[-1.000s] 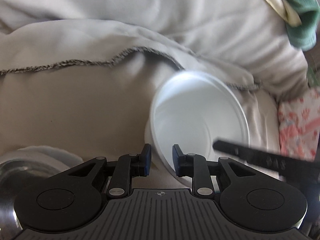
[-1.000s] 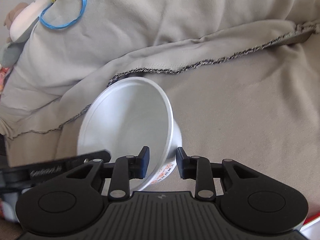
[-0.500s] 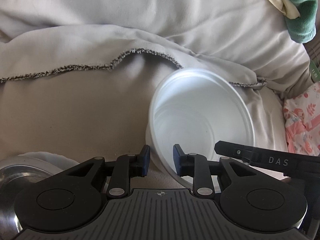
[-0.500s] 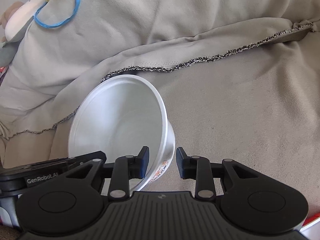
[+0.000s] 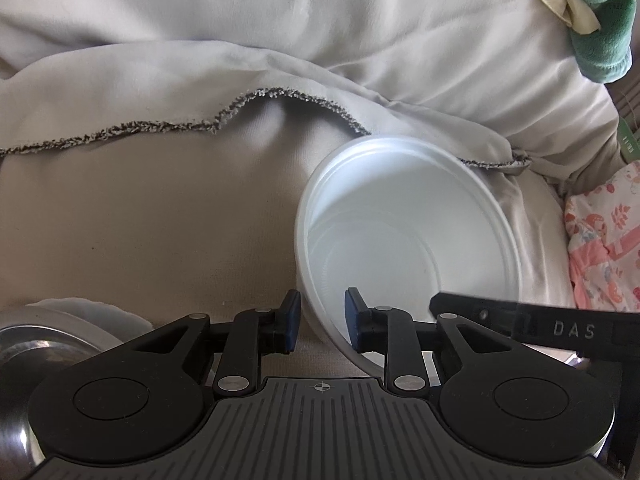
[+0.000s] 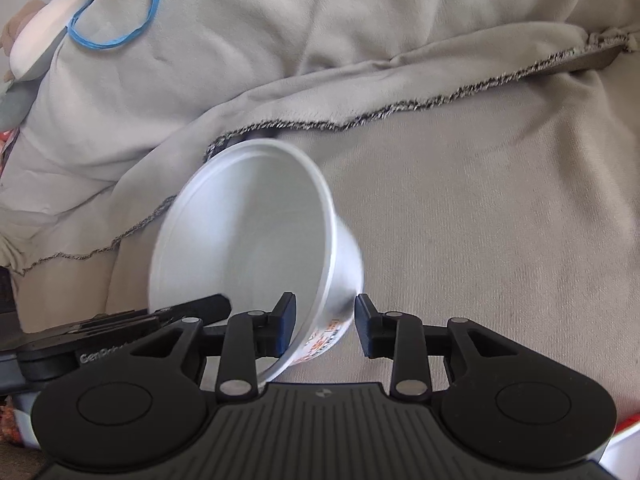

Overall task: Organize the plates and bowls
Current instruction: 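Lower the white cup with the left tool into the blue bowl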

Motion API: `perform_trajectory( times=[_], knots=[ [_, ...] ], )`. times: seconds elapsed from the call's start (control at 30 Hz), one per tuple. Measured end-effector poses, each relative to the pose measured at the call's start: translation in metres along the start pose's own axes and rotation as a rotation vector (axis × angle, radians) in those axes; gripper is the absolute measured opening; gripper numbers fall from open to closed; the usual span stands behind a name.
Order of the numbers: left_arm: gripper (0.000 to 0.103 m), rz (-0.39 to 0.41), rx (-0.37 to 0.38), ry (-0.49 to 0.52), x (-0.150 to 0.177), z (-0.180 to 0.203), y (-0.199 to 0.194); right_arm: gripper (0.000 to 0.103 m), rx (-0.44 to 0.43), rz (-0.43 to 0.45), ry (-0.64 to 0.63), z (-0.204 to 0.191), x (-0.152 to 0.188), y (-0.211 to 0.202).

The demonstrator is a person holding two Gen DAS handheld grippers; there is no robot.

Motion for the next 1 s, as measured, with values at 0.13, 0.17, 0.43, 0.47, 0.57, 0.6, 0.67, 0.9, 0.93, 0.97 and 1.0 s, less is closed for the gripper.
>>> perform_trajectory(
  times=[0.13,0.17,0.43,0.47,0.57,0.6,0.67,0.9,0.93,0.97,1.0],
  knots=[
    [0.028,0.023,-0.008,0.006,-0.001,0.004,-0.009,0.038,-0.039,0.009,0.018,-0.001,0.001,-0.005],
    [0.029,0.020,-0.004,0.004,-0.001,0.005,-0.010,0.038,-0.046,0.028,0.021,-0.001,0.001,-0.006],
    [0.029,0.014,0.010,-0.049,0.001,-0.005,0.000,0.034,-0.028,0.046,0.046,0.004,-0.001,0.000],
    [0.029,0.042,0.023,-0.044,-0.001,-0.002,-0.005,0.034,-0.035,0.063,0.059,0.005,-0.002,-0.003],
    [0.029,0.168,0.063,0.030,-0.006,0.023,-0.041,0.034,-0.032,0.207,0.028,-0.003,-0.001,-0.034],
    [0.029,0.208,0.067,0.065,-0.007,0.035,-0.058,0.034,-0.039,0.259,0.017,-0.008,0.000,-0.052],
    [0.029,0.267,0.084,0.117,-0.004,0.059,-0.091,0.034,-0.067,0.349,0.002,-0.016,0.005,-0.093],
    [0.031,0.247,0.154,0.121,0.043,0.100,-0.160,0.034,-0.113,0.431,0.017,-0.020,0.061,-0.183],
    [0.031,0.234,0.157,0.115,0.052,0.100,-0.163,0.034,-0.106,0.426,0.015,-0.019,0.069,-0.187],
    [0.031,0.223,0.156,0.110,0.060,0.101,-0.163,0.034,-0.101,0.418,0.010,-0.018,0.078,-0.191],
    [0.031,0.212,0.155,0.099,0.068,0.100,-0.162,0.034,-0.096,0.408,0.005,-0.017,0.086,-0.192]
  ],
)
Point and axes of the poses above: each gripper's, at about its wrist camera, not at the fingertips, and y roughly the way its jaws point, z to its right, x to its underside, the point moved 3 cm from there along y, roughly the way its jaws point, and after that the axes turned 13 degrees about x, right-handed, at the moved point
